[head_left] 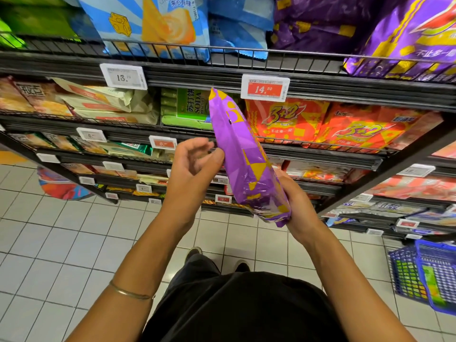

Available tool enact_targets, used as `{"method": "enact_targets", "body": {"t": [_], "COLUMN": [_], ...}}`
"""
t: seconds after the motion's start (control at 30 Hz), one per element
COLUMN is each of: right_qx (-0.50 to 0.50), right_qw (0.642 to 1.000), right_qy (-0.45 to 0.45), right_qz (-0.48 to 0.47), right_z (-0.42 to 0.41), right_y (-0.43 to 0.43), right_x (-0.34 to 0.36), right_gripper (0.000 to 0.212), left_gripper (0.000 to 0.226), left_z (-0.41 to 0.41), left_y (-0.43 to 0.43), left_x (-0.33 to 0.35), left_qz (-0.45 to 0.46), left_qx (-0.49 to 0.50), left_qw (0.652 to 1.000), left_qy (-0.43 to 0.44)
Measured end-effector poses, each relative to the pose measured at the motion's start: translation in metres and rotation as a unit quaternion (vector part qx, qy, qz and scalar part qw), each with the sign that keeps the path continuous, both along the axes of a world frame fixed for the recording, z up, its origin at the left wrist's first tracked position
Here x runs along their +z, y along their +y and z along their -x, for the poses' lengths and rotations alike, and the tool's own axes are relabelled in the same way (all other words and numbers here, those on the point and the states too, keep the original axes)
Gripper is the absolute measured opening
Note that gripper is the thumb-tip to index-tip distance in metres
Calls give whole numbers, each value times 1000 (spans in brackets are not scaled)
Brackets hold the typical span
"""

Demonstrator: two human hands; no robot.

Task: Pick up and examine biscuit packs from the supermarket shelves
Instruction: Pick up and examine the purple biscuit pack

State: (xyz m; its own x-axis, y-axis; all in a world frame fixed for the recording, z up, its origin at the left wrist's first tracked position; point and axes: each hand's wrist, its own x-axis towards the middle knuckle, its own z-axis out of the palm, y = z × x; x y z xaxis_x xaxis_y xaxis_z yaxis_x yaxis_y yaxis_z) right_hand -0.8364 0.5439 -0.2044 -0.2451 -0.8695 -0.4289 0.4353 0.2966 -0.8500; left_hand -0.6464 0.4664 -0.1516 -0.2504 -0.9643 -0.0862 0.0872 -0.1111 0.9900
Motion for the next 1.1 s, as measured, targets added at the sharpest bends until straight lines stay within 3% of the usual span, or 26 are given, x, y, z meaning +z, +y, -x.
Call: {"method": "enact_targets", "body": {"t": [0.07,0.2,0.43,0.53,0.87,1.1], "right_qx": [-25,-79,-112,-116,-111,-68], "right_qw": [999,996,991,992,994,988], "right_qy": [36,46,56,42,-9,-132], "right_qz": [-4,14,39,39,13,-48], "right_z": [0,0,3,4,3,11], "right_y": [-1,-4,-4,-4,-4,-7], "right_x": [0,0,2,2,-1,-6], "right_gripper": [38,33,23,28,45,38], "left_gripper": [44,28,22,28,20,17], "left_z": [1,3,-3,-5,-8,-10], "left_y": [0,-4,-4,-3,6,6], "left_x": [7,22,22,21,23,24], "left_qz": [12,7,29,18,-110,-101], "left_qx": [-5,-51,-72,-67,-38,-34], "left_qw": [1000,998,996,996,989,991], "left_qy": [-24,-47,-48,-50,86,85]}}
